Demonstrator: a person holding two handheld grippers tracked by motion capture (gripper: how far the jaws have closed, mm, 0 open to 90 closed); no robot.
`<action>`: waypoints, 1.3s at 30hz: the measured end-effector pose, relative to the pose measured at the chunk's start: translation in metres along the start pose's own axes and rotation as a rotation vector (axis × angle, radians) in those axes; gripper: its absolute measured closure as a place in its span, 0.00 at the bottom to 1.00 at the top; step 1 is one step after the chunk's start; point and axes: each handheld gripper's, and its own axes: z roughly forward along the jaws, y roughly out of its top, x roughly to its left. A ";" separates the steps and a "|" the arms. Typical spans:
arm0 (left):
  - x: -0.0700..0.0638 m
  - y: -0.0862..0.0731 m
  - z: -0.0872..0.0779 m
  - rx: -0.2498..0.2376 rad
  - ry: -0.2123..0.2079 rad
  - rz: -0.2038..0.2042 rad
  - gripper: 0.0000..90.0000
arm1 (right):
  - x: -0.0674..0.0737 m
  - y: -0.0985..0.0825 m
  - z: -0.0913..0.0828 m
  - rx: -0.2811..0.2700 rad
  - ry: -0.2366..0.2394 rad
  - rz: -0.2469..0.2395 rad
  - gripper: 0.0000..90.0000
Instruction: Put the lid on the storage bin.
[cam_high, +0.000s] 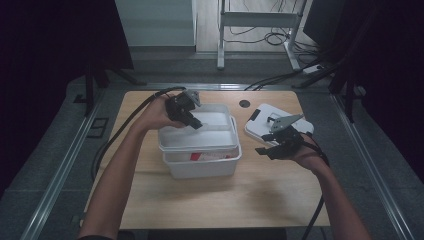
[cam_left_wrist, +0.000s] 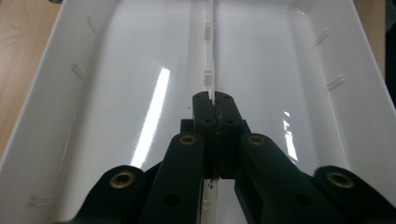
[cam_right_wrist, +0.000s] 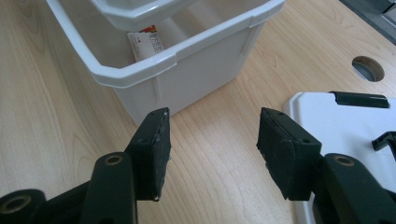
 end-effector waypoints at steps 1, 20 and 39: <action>0.000 0.000 0.001 0.002 0.000 0.000 1.00 | 0.000 0.000 0.000 0.000 -0.002 0.001 0.49; 0.001 0.002 0.020 -0.014 -0.047 0.016 1.00 | -0.001 -0.004 0.002 0.010 0.003 0.010 0.49; 0.002 -0.009 0.040 0.012 -0.058 0.004 0.94 | -0.001 -0.004 0.006 0.016 0.008 0.013 0.49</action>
